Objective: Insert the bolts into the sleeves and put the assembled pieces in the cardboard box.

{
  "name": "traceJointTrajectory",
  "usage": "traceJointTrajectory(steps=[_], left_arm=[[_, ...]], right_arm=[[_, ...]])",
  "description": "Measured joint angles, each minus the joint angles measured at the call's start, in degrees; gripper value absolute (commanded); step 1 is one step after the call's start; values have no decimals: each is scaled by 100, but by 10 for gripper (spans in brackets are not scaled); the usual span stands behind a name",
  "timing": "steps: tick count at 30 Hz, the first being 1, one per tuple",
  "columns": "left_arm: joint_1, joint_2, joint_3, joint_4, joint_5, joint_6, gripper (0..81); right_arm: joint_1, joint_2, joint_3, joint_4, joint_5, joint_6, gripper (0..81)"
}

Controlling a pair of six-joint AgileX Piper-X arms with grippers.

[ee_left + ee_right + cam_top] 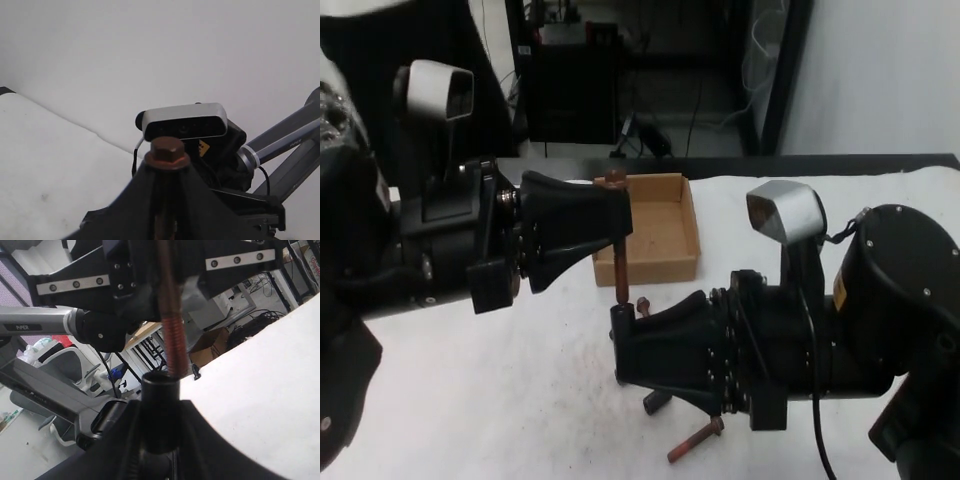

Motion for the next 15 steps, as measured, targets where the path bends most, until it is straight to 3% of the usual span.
traceJointTrajectory(steps=[15], left_arm=[[0,0,0,3,23,0,2]], right_arm=[[-214,0,-53,42,-86,-138,8]])
